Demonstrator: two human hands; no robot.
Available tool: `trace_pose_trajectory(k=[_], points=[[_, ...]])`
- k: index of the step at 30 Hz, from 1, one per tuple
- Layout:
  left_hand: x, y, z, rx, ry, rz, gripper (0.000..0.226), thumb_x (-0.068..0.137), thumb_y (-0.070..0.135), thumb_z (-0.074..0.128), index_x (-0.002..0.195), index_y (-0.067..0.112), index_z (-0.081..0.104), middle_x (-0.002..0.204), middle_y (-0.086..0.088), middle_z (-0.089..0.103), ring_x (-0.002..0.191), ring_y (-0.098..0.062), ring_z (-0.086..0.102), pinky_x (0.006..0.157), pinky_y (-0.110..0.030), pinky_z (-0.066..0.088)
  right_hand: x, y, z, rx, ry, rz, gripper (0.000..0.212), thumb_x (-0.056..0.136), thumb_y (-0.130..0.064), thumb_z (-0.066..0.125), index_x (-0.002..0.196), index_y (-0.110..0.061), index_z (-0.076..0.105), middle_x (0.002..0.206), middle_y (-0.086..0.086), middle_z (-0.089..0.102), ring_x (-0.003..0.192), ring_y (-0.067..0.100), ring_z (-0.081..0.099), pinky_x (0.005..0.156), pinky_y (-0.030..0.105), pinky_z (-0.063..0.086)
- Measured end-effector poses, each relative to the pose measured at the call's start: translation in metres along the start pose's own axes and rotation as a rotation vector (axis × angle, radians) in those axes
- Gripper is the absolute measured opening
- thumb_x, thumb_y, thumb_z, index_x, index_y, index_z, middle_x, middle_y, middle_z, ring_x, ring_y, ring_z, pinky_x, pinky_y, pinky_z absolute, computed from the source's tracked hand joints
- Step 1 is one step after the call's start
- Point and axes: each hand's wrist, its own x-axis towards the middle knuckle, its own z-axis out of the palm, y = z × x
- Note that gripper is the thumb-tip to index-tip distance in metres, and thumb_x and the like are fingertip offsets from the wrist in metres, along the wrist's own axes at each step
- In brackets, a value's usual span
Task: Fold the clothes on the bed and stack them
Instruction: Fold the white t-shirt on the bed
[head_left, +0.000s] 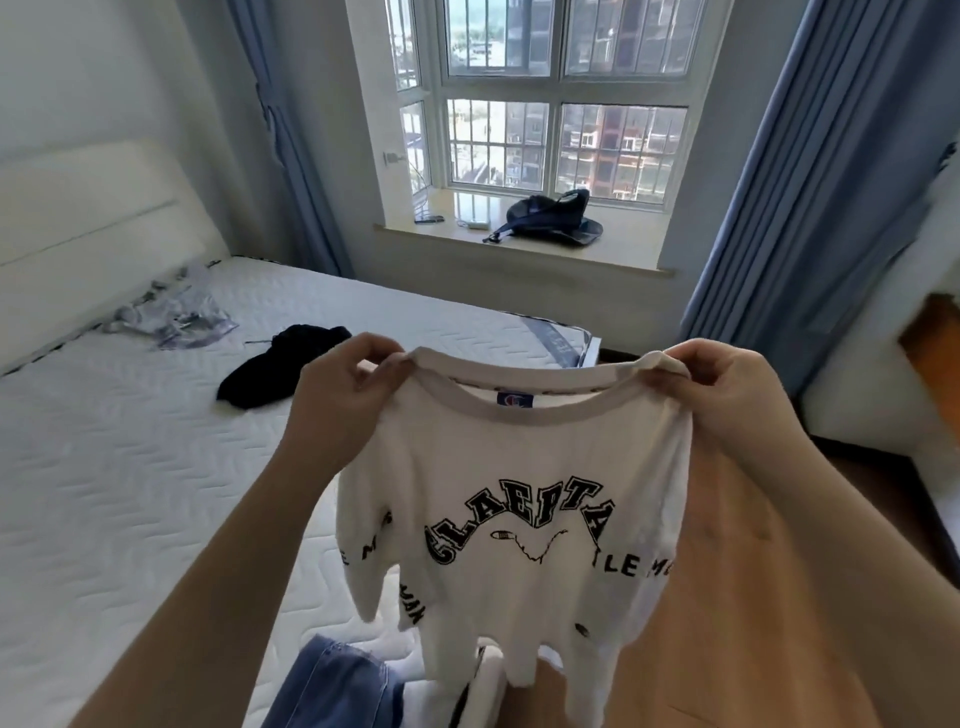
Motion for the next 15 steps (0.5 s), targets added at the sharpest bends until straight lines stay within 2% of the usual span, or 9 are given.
trace_pose_trajectory(k=[5,11,15], points=[[0.037,-0.02,0.009,0.061,0.083,0.014,0.012,0.09,0.03,0.066,0.08,0.037,0.064,0.074,0.026,0.063,0.06,0.006,0.052,0.058,0.0,0.035,0.064,0.013,0.023,-0.001,-0.051,-0.034,0.018,0.089,-0.014,0.067,0.088,-0.031,0.073,0.084,-0.014,0.073,0.08,-0.002,0.064,0.071,0.008,0.047],[0.077,-0.045,0.017,0.199,0.181,-0.026,0.004,0.092,0.034,0.065,0.088,0.033,0.064,0.081,0.028,0.063,0.065,0.007,0.056,0.06,-0.001,0.036,0.153,0.042,0.063,0.012,-0.135,-0.106,0.019,0.089,-0.014,0.064,0.09,-0.03,0.073,0.084,-0.015,0.072,0.084,0.006,0.065,0.076,0.022,0.048],[0.103,-0.047,0.03,0.302,0.253,-0.068,0.002,0.092,0.035,0.065,0.091,0.034,0.063,0.083,0.033,0.062,0.067,0.01,0.059,0.059,-0.001,0.037,0.222,0.059,0.09,0.041,-0.188,-0.18,0.013,0.087,-0.025,0.066,0.087,-0.036,0.072,0.078,-0.018,0.07,0.073,-0.004,0.061,0.064,0.01,0.042]])
